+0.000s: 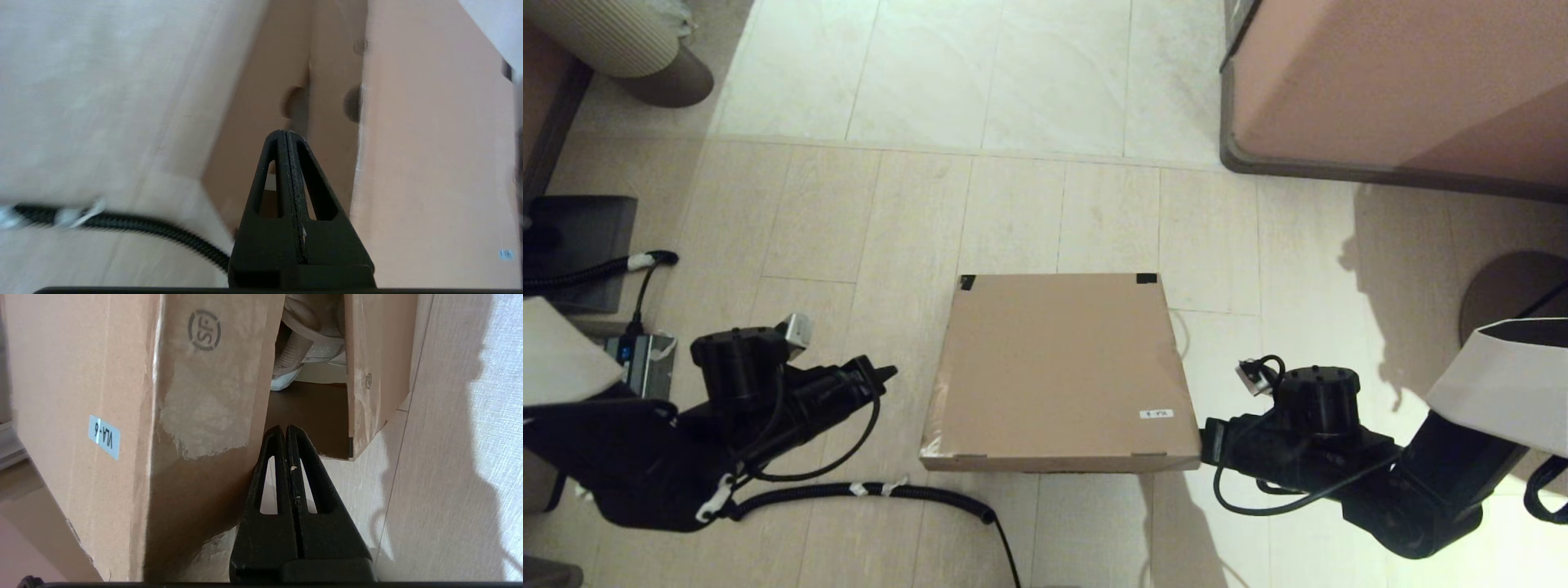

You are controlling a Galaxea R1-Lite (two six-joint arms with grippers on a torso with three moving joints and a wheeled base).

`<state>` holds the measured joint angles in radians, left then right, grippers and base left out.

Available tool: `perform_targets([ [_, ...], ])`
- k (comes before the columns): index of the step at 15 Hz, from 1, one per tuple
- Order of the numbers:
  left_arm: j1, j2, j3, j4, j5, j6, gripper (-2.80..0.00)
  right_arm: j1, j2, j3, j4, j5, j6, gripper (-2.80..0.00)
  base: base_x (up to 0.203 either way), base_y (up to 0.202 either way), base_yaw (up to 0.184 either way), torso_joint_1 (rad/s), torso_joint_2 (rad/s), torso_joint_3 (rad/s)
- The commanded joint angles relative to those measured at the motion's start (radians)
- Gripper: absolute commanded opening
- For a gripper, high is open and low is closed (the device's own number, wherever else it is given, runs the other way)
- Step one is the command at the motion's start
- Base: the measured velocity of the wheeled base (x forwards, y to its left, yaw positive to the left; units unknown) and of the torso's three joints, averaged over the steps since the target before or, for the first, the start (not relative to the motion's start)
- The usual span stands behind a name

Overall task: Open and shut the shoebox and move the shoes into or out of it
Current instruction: Open the shoe box

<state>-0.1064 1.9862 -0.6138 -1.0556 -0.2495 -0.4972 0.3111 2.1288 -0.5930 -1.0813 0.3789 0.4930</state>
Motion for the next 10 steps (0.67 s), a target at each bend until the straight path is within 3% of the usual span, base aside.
perform_targets([
  [1,0.007,-0.04,0.012,0.026,-0.002,-0.004,-2.8,-0.001,-0.031,-0.004,-0.006,0.001,0.007,-2.8,0.0,0.0,0.0,0.0,0.0,0.0],
  [4,-0.026,-0.013,-0.017,0.037,-0.004,-0.014,-2.8,0.0,-0.116,-0.033,0.056,0.003,0.027,-2.8,0.0,0.0,0.0,0.0,0.0,0.0],
  [7,-0.029,-0.03,-0.061,0.083,-0.005,-0.065,-2.8,-0.001,-0.195,-0.077,0.165,0.009,0.029,-2.8,0.0,0.0,0.0,0.0,0.0,0.0],
  [10,-0.028,-0.096,-0.079,0.104,-0.012,-0.284,-2.8,-0.001,-0.252,-0.148,0.275,0.034,0.032,-2.8,0.0,0.0,0.0,0.0,0.0,0.0],
])
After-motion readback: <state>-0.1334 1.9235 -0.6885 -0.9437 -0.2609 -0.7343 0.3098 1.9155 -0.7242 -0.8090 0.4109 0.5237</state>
